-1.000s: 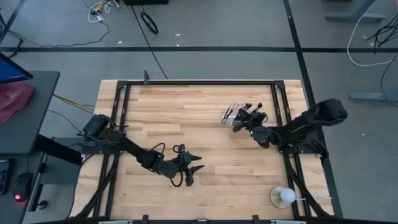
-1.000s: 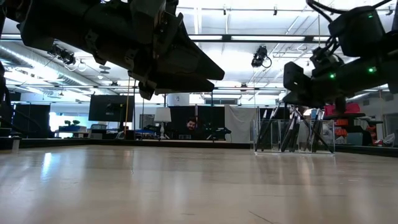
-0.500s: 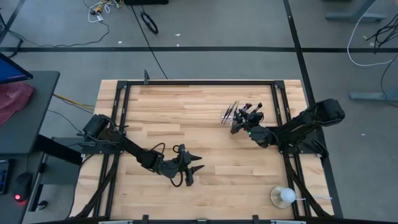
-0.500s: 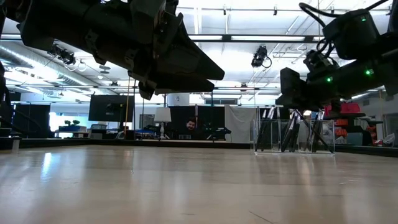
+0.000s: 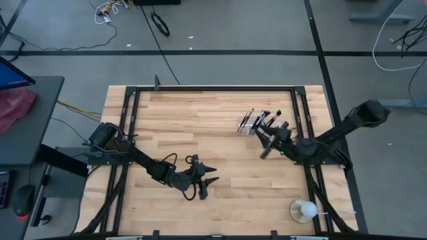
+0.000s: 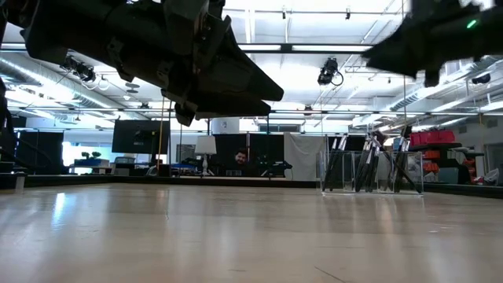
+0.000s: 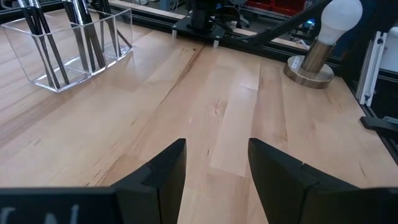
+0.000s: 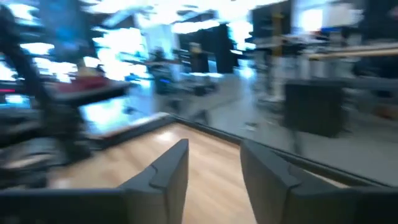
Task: Put items in baskets/containers
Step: Return to Home Position
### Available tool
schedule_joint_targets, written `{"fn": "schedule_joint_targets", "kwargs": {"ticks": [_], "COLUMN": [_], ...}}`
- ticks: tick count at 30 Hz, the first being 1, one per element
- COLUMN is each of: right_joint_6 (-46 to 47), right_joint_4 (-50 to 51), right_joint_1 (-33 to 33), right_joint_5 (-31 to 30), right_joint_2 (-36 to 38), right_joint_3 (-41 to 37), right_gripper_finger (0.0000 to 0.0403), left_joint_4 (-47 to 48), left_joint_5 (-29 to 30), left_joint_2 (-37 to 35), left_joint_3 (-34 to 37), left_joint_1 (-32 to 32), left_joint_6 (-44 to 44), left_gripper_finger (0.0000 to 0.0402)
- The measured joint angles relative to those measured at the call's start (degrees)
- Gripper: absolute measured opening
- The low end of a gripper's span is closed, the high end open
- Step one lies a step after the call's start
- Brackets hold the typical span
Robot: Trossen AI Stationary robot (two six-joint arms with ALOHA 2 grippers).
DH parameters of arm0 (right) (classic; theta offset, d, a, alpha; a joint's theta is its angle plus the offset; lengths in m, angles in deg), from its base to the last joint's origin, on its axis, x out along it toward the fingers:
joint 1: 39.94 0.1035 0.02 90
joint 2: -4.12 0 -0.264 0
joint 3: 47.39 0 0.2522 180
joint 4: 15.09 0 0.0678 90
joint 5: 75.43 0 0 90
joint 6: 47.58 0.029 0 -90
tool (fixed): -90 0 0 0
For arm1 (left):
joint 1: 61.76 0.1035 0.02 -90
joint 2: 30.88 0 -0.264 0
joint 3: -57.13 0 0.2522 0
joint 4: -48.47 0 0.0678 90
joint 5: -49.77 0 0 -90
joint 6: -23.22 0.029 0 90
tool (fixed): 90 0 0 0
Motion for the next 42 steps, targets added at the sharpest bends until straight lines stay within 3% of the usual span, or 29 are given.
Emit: {"fn": "schedule_joint_targets", "kwargs": {"ticks": [5,10,15,18,25,32,37,42], "right_joint_6": [-3.2,1.0,7.5,8.5,5.9,6.4,7.8,7.8], "right_joint_4": [2.8,14.5,32.2,40.5,47.4,45.8,46.5,53.6], "right_joint_1": [9.1,11.1,4.9,-1.3,-14.4,-20.9,-23.2,-24.3], "right_joint_5": [1.2,15.1,30.1,35.7,56.3,65.6,68.3,68.3], "right_joint_2": [8.7,19.7,30.8,35.2,39.5,43.5,49.9,56.9], "right_joint_3": [0.0,0.0,0.1,0.1,-0.8,-7.6,-10.5,-11.1], "right_gripper_finger": [0.0088,0.0009,0.0007,0.0003,0.0001,0.0001,0.0,0.0], "left_joint_4": [0.0,0.0,-1.5,-4.0,-7.9,-5.0,6.3,18.6], "left_joint_5": [0.0,0.0,-0.6,-4.4,-13.6,-17.7,-15.1,-12.2], "left_joint_2": [0.0,0.0,0.0,0.0,0.0,-5.5,-13.6,-21.2], "left_joint_3": [0.0,0.0,0.0,0.0,0.0,0.1,0.1,0.1], "left_joint_1": [0.0,0.0,0.6,1.6,4.8,7.1,7.5,8.8], "left_joint_6": [0.0,0.0,-1.0,-1.5,-1.5,1.2,4.9,6.7], "left_gripper_finger": [0.0179,0.0179,0.0179,0.0179,0.0179,0.0179,0.0176,0.0159]}}
